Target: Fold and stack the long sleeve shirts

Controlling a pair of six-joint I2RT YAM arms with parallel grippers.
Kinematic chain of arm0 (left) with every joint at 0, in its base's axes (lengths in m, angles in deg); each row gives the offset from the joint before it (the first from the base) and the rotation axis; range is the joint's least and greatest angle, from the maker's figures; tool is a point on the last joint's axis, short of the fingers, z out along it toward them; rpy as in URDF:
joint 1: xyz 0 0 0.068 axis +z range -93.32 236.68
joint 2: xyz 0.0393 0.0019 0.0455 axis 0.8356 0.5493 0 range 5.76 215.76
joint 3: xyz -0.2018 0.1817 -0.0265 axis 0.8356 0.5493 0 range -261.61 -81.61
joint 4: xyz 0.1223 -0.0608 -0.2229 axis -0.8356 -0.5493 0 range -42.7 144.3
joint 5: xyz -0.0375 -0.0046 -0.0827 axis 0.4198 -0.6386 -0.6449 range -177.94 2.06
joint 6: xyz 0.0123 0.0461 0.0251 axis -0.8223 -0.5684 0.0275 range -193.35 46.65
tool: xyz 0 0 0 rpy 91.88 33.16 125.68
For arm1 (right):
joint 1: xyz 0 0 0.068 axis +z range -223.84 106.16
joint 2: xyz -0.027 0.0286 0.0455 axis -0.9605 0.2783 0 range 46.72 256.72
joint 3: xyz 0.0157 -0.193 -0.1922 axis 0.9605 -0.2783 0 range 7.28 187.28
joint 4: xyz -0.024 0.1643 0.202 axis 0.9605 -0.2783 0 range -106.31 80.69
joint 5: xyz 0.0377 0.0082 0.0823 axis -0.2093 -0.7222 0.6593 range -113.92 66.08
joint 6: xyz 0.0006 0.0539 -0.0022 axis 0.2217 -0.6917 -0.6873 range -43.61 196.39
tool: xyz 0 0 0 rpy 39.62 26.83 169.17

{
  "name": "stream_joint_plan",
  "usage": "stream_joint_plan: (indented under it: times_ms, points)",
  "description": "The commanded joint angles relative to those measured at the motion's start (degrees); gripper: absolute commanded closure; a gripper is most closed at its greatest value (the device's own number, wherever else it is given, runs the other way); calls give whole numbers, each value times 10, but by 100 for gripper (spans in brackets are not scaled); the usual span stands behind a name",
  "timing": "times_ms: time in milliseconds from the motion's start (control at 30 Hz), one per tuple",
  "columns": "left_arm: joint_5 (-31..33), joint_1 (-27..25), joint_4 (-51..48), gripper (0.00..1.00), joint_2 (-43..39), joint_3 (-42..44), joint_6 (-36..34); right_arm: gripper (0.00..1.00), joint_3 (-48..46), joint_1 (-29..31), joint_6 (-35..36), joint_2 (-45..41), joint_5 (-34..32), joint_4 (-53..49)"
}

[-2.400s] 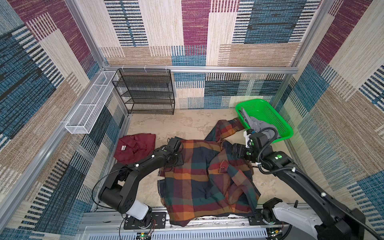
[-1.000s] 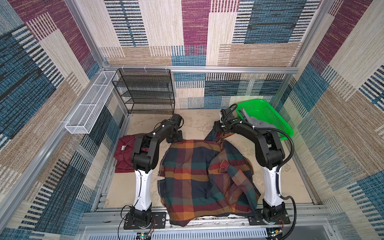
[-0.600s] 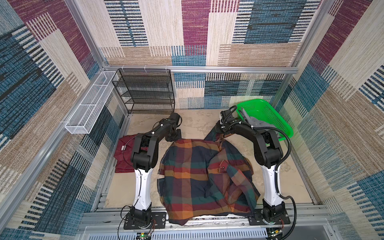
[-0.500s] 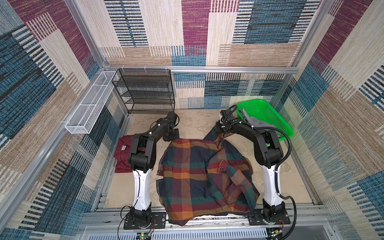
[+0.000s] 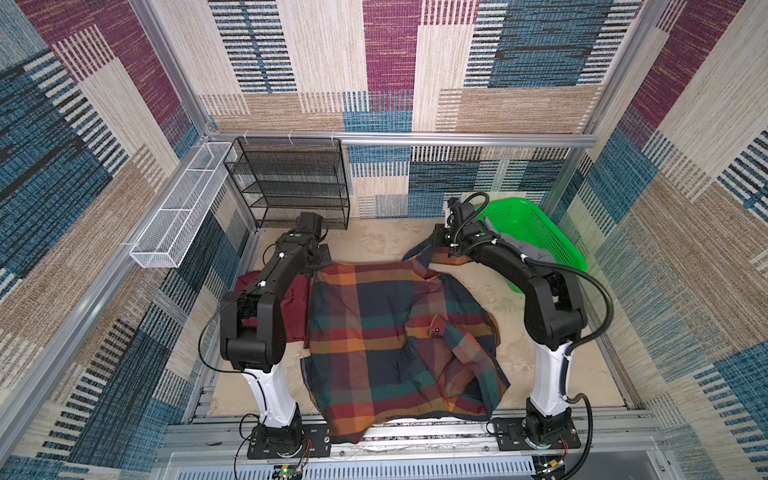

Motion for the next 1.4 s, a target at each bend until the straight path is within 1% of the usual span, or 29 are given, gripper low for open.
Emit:
stream_joint_plan:
  times_ms: [0,133,167,200,233,267,300,333,367,400,433,500,567,600,633,700,733,833,900,967,1033,1100,1167,1200,1233,1267,1300,1333,1367]
  points:
    - [5,16,8,100,1,-4,-21,100,-5,0,-5,-53,-23,106]
    - [-8,26,2,100,12,-20,-20,100,39,0,-1,-43,-25,91]
    - [-9,26,-1,100,17,-26,-21,97,63,0,4,-26,-25,70]
    - [-10,26,-3,100,22,-31,-22,87,99,0,6,-2,-33,32]
    - [-11,26,-6,100,26,-37,-22,72,141,0,11,25,-41,-14]
    - [-13,27,-9,100,31,-44,-24,57,165,1,19,41,-43,-50]
    - [-13,26,-11,100,35,-52,-26,46,164,0,20,41,-47,-61]
    - [-13,27,-13,100,40,-60,-29,37,138,0,13,23,-60,-54]
    - [-12,27,-17,100,46,-70,-33,30,99,1,7,-4,-72,-33]
    - [-11,28,-24,100,52,-79,-35,25,66,1,2,-30,-80,-16]
    - [-14,30,-32,100,56,-90,-36,22,35,1,-3,-57,-93,-10]
    - [-21,34,-39,100,60,-100,-34,20,-19,0,-17,-99,-116,-19]
    - [-31,35,-47,100,55,-105,-36,21,-94,0,-35,-149,-124,-23]
    - [-37,35,-50,97,48,-104,-32,21,-130,0,-44,-173,-125,-23]
    - [-45,35,-50,89,36,-99,-27,22,-174,0,-52,-203,-112,-18]
    - [-59,33,-50,75,11,-85,-19,22,-271,2,-60,-261,-61,6]
    - [-70,33,-48,71,-4,-73,-13,22,-310,4,-61,-287,-33,12]
    - [-99,34,-40,62,-47,-34,1,21,-389,35,-50,-350,-28,-2]
    - [-117,33,-41,60,-67,-12,9,19,-408,69,-26,-371,-27,-27]
    - [-140,34,-44,59,-91,14,16,18,-409,111,-10,-377,-49,-63]
    - [-169,34,-44,58,-128,53,40,15,-422,151,1,-385,-83,-83]
    - [-207,34,-43,58,-167,99,62,15,-444,163,8,-388,-84,-85]
    - [-230,31,-41,58,-213,155,90,14,-463,169,13,-383,-90,-85]
    - [-243,30,-40,61,-241,188,101,14,-473,171,13,-378,-98,-85]
    - [-241,25,-40,64,-267,218,115,14,-478,172,17,-373,-102,-85]
    - [-228,16,-40,65,-299,256,139,15,-479,173,15,-364,-108,-86]
    - [-235,6,-40,65,-328,289,155,18,-477,175,11,-356,-112,-92]
    - [-233,-6,-45,65,-352,312,163,22,-476,178,11,-351,-110,-92]
    - [-215,-21,-61,65,-371,329,175,26,-476,180,10,-349,-107,-92]
